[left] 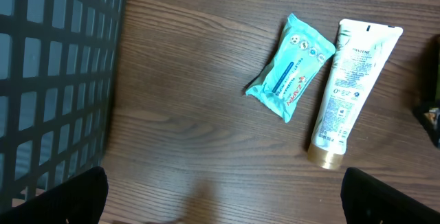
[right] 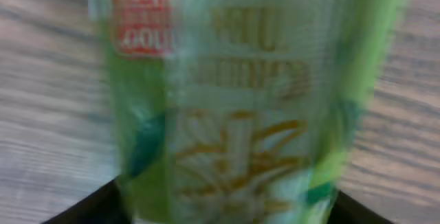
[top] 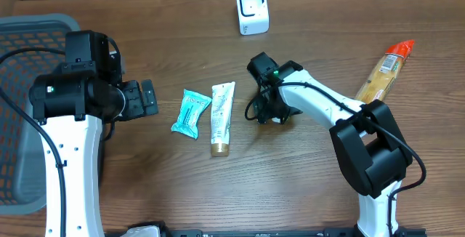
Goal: Scan the item barcode
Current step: 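Carry the green tea pouch up to the white scanner and hold it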
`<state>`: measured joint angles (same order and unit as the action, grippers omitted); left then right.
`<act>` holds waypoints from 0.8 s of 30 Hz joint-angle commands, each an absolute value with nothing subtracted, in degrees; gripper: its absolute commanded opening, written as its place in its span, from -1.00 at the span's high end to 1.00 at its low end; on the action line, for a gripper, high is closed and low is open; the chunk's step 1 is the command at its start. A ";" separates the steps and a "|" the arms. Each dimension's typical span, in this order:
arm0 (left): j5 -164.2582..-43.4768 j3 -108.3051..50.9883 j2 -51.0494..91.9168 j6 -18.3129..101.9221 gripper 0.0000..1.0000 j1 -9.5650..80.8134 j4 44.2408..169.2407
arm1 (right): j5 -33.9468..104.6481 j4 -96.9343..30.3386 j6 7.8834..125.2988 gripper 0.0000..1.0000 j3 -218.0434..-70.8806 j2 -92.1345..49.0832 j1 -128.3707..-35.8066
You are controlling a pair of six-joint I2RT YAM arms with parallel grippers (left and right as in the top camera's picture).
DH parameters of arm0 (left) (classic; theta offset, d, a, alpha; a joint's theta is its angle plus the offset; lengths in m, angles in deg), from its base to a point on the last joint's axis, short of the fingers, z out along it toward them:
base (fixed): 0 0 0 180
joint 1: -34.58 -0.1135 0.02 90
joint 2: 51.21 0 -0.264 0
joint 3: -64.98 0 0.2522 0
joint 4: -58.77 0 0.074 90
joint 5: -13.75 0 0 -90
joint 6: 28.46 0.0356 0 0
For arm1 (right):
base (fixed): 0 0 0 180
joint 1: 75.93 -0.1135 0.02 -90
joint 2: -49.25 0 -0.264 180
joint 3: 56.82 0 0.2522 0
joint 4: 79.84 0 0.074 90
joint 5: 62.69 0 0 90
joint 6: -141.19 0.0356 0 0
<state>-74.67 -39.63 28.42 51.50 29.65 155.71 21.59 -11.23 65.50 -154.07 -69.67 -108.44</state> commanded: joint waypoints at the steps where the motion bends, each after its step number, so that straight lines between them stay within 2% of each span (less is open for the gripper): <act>1: -74.34 -40.37 28.55 52.77 -0.99 29.34 155.86 | 21.88 -11.67 65.67 -0.13 -153.48 -70.26 -107.15; 8: -74.34 -40.37 28.55 52.77 -0.99 29.34 155.86 | 22.25 -11.60 65.74 0.59 -153.61 -70.26 -106.91; 12: -74.34 -40.37 28.55 52.77 -0.99 29.34 155.86 | 25.88 -10.93 65.74 0.88 -155.20 -70.23 -106.91; 20: -74.34 -40.37 28.55 52.77 -0.99 29.34 155.86 | 36.08 -5.22 65.45 0.93 -163.62 -68.31 -105.57; 24: -74.34 -40.37 28.55 52.77 -0.99 29.34 155.86 | 51.01 -4.89 60.60 0.93 -167.73 -65.23 -102.40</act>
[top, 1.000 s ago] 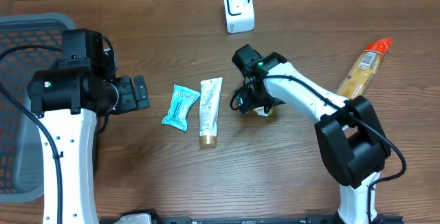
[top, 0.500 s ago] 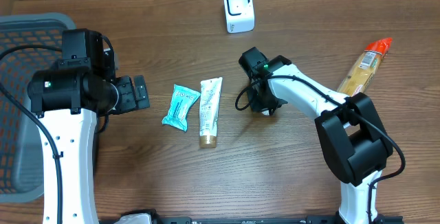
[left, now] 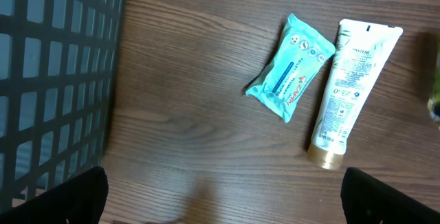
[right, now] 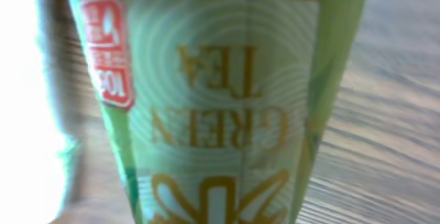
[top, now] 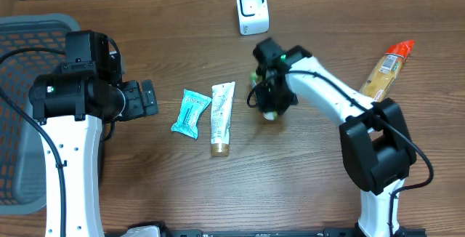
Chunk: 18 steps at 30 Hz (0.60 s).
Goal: Scan the item barcode
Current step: 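Carry the green tea pouch up to the white scanner and hold it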
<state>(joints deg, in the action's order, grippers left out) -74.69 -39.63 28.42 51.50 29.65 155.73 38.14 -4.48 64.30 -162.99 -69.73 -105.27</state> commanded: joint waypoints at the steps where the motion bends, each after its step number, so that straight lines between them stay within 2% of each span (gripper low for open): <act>1: -74.34 -40.37 28.55 52.77 -0.99 29.34 155.86 | 54.53 -4.92 59.71 0.93 -168.49 -64.59 -101.51; 6: -74.34 -40.37 28.55 52.77 -0.99 29.34 155.86 | 80.98 -5.20 52.89 0.93 -172.65 -61.82 -94.32; 10: -74.34 -40.37 28.55 52.77 -0.99 29.34 155.86 | 95.97 -8.11 51.75 0.93 -172.93 -61.16 -89.77; 14: -74.34 -40.37 28.55 52.77 -0.99 29.34 155.86 | 98.72 -10.58 52.23 0.93 -172.93 -61.16 -87.56; 18: -74.34 -40.37 28.55 52.77 -0.99 29.34 155.86 | 95.25 -11.26 53.72 0.93 -172.95 -61.16 -87.48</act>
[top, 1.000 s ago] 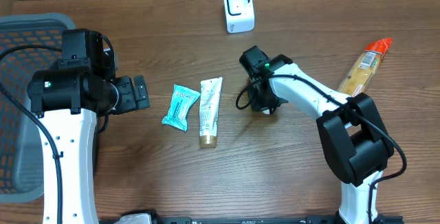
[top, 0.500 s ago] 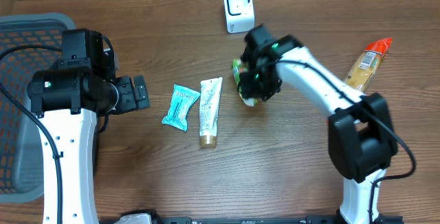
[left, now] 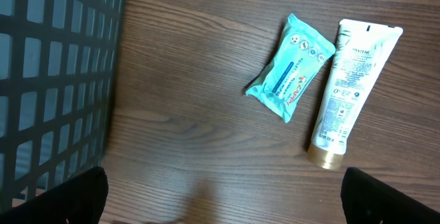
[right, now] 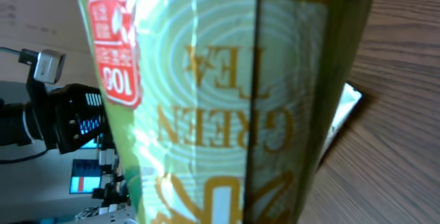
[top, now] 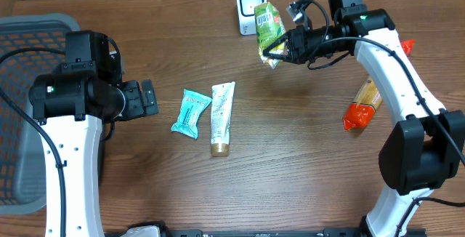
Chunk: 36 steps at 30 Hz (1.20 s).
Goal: Scan the item barcode
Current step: 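Carry the green tea pouch up to the white scanner and hold it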
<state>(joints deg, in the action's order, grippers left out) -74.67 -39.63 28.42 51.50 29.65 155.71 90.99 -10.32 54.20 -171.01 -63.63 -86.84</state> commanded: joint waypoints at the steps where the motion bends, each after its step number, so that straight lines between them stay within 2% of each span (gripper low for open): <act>1: -74.34 -40.37 28.55 52.77 -0.99 29.34 155.86 | 93.50 -11.74 55.29 0.93 -172.97 -61.14 -87.54; 7: -74.34 -40.37 28.55 52.77 -0.99 29.34 155.86 | 78.84 -13.40 62.61 0.93 -178.74 -61.12 -88.11; 14: -74.34 -40.37 28.55 52.77 -0.99 29.34 155.86 | 37.42 -12.15 61.39 0.92 -190.57 -61.12 -94.30; 19: -74.34 -40.37 28.55 52.79 -0.99 29.34 155.86 | 11.73 -19.30 51.53 0.93 -190.55 -64.29 -100.53; 22: -74.34 -40.37 28.55 52.77 -0.99 29.34 155.86 | 2.60 -24.98 47.18 0.92 -190.55 -68.40 -102.12; 31: -74.34 -40.37 28.55 52.77 -0.99 29.34 155.86 | -9.69 -44.24 24.08 0.93 -190.55 -81.95 -102.34; 36: -74.34 -40.37 28.55 52.77 -0.99 29.34 155.86 | -13.18 -53.31 6.64 0.93 -190.55 -88.13 -102.67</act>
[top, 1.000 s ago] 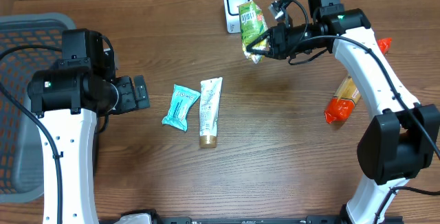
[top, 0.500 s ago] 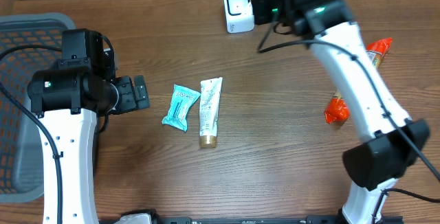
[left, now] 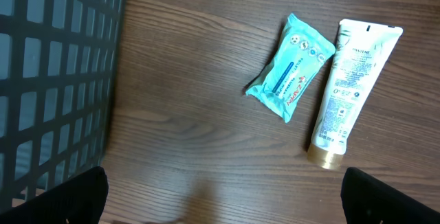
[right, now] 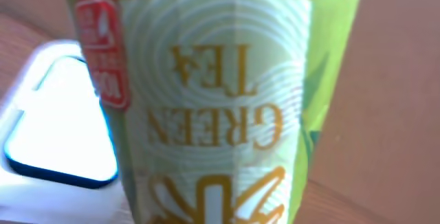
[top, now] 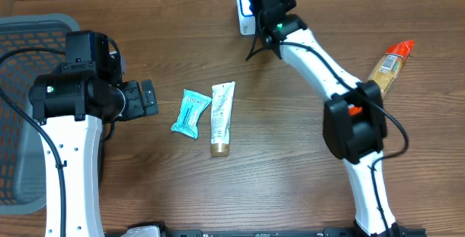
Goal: Scan the item barcode
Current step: 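Carry the green tea pouch up to the white scanner and hold it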
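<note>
A green tea packet (right: 213,114) fills the right wrist view, its print upside down, and hides the fingers of the gripper that is shut on it. Just left of it in that view is the white barcode scanner (right: 48,128) with its bright window. From overhead my right gripper hangs at the table's back edge, right over the scanner (top: 244,22); the packet itself is hidden there under the wrist. My left gripper (top: 139,99) stands open at the left, low over bare wood (left: 223,210).
A teal wipes pack (top: 190,113) and a white tube (top: 221,118) lie side by side mid-table. A long pasta packet with an orange end (top: 385,68) lies at the right. A grey mesh basket (top: 29,30) fills the left edge.
My right gripper, still holding the green tea packet, has moved from just right of the scanner to directly over it at the back edge. The left arm has not moved.
My right gripper was down on the table at the green tea packet, right of the tube. Then it held the packet slightly nearer the scanner. Later the packet was raised beside the scanner, and now it is close against the scanner's window.
</note>
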`<state>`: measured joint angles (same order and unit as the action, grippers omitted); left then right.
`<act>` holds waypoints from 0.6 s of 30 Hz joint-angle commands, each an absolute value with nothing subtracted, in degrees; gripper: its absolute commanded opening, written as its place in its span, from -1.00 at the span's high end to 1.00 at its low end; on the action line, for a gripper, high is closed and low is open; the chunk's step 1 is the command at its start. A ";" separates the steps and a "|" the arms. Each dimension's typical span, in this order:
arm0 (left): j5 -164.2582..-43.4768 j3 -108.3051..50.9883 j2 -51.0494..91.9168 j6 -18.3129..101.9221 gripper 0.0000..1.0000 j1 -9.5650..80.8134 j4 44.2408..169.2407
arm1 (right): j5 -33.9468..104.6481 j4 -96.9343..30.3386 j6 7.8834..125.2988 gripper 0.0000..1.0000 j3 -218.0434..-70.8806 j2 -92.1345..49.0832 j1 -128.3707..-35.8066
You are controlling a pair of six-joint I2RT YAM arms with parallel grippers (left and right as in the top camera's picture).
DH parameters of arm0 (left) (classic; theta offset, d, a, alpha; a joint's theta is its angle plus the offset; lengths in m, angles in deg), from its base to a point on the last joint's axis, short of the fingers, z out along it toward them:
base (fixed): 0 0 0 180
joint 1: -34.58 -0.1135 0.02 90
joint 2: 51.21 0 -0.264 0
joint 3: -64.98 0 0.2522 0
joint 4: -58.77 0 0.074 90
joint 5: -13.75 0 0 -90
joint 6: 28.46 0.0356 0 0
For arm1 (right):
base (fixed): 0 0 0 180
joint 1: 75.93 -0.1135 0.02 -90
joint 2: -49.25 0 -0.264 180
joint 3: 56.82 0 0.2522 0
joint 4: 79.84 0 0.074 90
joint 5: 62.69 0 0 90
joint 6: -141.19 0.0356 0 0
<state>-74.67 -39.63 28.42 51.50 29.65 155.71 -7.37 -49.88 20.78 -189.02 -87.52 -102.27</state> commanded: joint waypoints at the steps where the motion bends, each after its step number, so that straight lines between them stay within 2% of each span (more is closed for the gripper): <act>1: -74.34 -40.37 28.55 52.77 -0.99 29.34 155.86 | -13.36 -54.29 3.42 0.93 -190.55 -89.10 -102.67; 6: -74.34 -40.37 28.55 52.77 -0.99 29.34 155.86 | -17.88 -60.32 -6.19 0.93 -190.55 -92.77 -102.71; 18: -74.34 -40.37 28.55 52.77 -0.99 29.34 155.86 | -18.12 -61.02 -6.06 0.93 -190.55 -92.97 -102.71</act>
